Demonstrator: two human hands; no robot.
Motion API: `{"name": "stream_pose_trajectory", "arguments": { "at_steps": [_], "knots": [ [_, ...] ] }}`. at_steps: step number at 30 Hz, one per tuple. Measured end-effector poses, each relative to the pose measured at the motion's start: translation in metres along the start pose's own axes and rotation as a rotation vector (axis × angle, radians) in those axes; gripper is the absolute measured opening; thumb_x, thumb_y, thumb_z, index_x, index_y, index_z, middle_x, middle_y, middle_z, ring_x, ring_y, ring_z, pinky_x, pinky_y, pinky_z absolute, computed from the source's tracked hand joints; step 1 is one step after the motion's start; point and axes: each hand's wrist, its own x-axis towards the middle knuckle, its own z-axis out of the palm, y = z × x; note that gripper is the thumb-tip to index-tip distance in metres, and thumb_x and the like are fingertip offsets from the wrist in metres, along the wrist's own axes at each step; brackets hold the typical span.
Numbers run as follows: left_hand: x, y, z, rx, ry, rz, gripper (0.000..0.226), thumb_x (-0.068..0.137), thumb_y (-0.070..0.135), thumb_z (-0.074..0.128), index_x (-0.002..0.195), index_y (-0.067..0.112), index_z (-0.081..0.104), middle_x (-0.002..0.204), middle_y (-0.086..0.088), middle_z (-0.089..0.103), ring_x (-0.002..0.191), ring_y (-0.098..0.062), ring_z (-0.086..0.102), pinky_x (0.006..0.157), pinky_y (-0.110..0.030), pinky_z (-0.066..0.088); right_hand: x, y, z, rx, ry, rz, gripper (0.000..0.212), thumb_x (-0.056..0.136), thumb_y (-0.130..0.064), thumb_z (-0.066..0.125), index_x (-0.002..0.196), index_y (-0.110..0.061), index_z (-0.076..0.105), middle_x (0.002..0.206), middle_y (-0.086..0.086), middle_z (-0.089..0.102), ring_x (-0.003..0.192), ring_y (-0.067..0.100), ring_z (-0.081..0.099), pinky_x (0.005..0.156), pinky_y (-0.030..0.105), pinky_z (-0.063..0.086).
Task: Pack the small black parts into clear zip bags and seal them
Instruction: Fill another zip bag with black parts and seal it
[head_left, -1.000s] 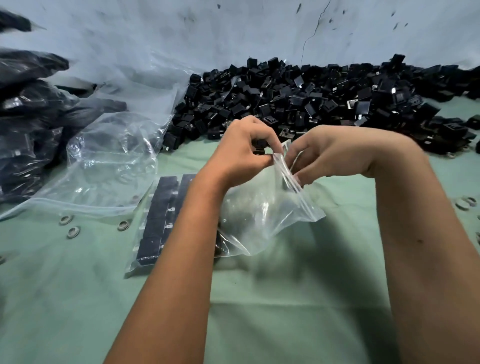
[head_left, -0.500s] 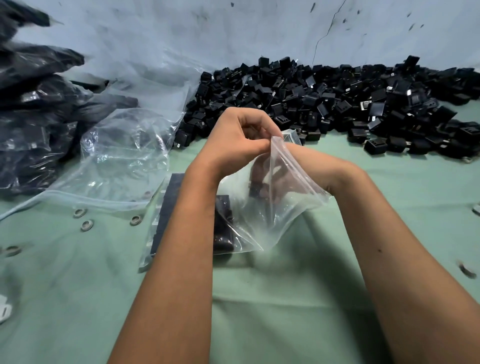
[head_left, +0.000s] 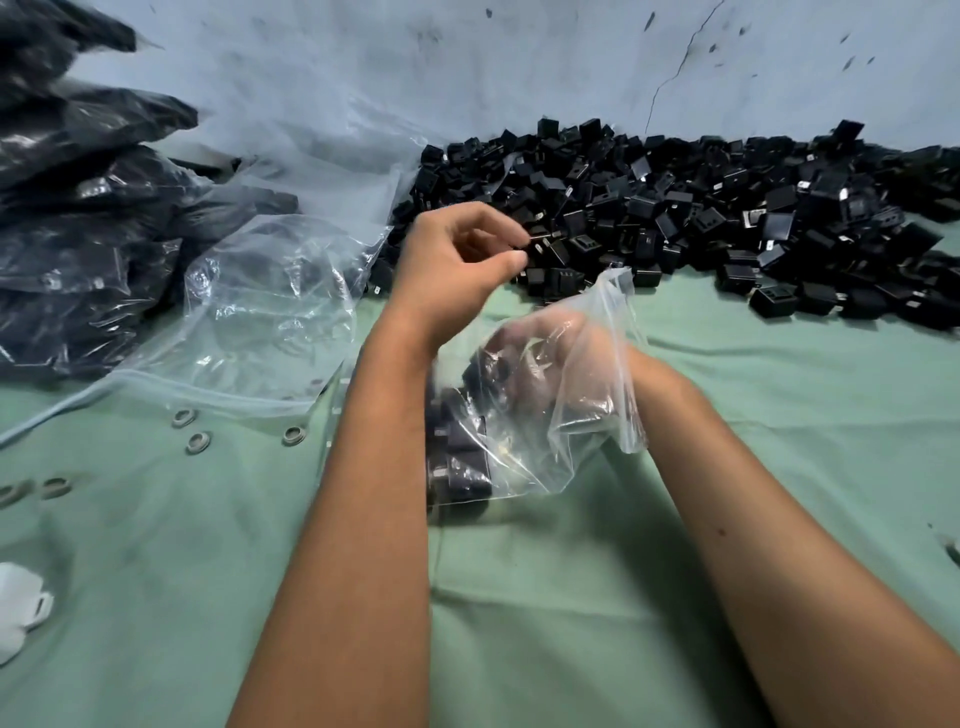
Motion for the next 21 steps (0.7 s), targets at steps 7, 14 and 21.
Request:
{"name": "stream_pose_trajectory", "arguments": {
  "at_steps": [7, 14, 21],
  "knots": [
    [-0.001, -0.041, -0.043, 0.378, 0.286, -0.348, 0.026, 0.084, 0.007, 0.069, 0.074, 0.030, 0.073, 0.079, 0.012, 0.072, 0.085, -0.012, 0.071, 0.080, -0.031, 0.059, -0.014, -0.003, -0.003, 0.193, -0.021, 0.089, 0.024, 0.095, -0.005, 0.070, 0.118, 0.001, 0.071, 0.106, 0.009, 0.074, 0.090, 0.016, 0.074, 0.077, 0.029, 0.062],
    [-0.005, -0.045, -0.045, 0.456, 0.151, -0.477, 0.031, 0.091, 0.007, 0.064, 0.074, 0.030, 0.075, 0.104, -0.006, 0.075, 0.114, -0.037, 0.064, 0.104, -0.050, 0.051, 0.013, -0.002, 0.011, 0.478, 0.012, 0.243, 0.012, 0.092, 0.009, 0.059, 0.097, 0.001, 0.066, 0.101, 0.012, 0.064, 0.074, 0.019, 0.065, 0.074, 0.031, 0.057],
    [-0.006, -0.048, -0.046, 0.400, 0.071, -0.488, 0.027, 0.094, 0.010, 0.069, 0.072, 0.025, 0.076, 0.084, -0.001, 0.073, 0.078, -0.020, 0.064, 0.062, -0.027, 0.049, 0.018, 0.010, 0.020, 0.729, -0.070, 0.205, 0.023, 0.070, -0.004, 0.073, 0.093, 0.002, 0.073, 0.097, 0.014, 0.069, 0.077, 0.021, 0.070, 0.076, 0.033, 0.062]
  ]
}}
